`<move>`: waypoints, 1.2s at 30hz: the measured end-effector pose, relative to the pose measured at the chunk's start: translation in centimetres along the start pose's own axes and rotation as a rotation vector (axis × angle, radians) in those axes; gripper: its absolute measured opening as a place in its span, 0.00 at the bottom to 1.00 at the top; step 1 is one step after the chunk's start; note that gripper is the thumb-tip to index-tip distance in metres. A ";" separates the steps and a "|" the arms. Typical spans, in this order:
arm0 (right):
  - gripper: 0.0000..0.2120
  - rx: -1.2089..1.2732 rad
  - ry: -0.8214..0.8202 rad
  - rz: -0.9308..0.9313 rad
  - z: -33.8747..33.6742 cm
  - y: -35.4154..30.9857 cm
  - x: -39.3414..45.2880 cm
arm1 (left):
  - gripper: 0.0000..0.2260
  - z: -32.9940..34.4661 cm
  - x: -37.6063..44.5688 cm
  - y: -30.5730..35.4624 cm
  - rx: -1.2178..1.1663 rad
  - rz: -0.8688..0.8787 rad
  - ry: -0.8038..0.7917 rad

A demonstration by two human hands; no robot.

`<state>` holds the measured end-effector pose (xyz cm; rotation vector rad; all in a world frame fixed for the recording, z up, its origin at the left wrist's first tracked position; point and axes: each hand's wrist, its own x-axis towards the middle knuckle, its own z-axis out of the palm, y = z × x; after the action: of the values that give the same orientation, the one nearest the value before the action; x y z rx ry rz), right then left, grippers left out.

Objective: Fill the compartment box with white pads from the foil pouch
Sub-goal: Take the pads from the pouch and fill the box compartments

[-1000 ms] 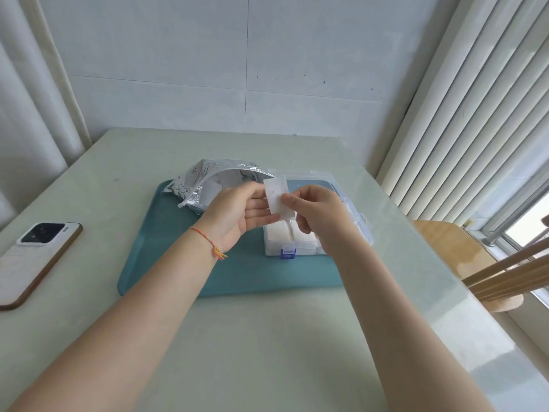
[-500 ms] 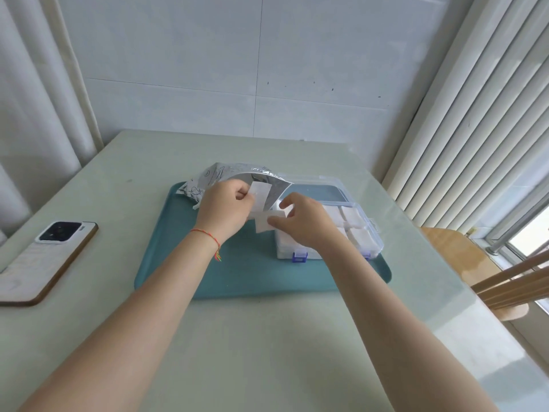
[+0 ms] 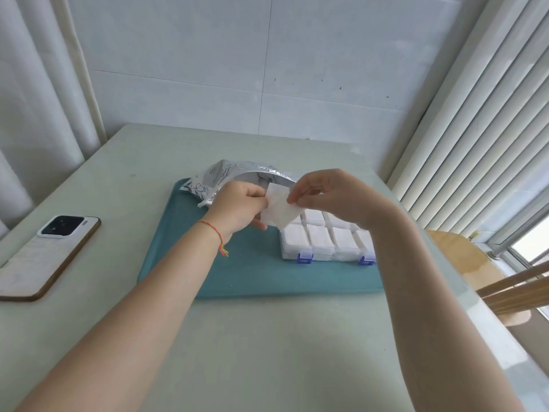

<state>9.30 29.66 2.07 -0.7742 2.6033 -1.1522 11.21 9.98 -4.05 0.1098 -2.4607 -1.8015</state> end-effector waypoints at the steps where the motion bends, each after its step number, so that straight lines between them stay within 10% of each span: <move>1: 0.09 0.006 -0.050 -0.024 -0.1 -0.3 -0.1 | 0.08 0.0 -0.2 0.2 -0.059 -0.012 -0.036; 10: 0.11 -0.149 -0.111 -0.064 0.4 -0.1 0.1 | 0.07 0.0 -1.0 1.0 -0.200 -0.100 -0.304; 31: 0.06 -0.396 0.072 -0.016 1.2 0.2 0.8 | 0.03 0.5 -1.6 1.2 -0.272 -0.133 -0.333; 36: 0.35 -0.370 0.064 -0.028 1.8 0.0 0.4 | 0.08 0.6 -1.2 1.1 -0.370 -0.173 -0.209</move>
<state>9.60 28.31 0.85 -0.8535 2.9103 -0.7175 12.32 11.05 -3.24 0.1147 -2.2512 -2.4228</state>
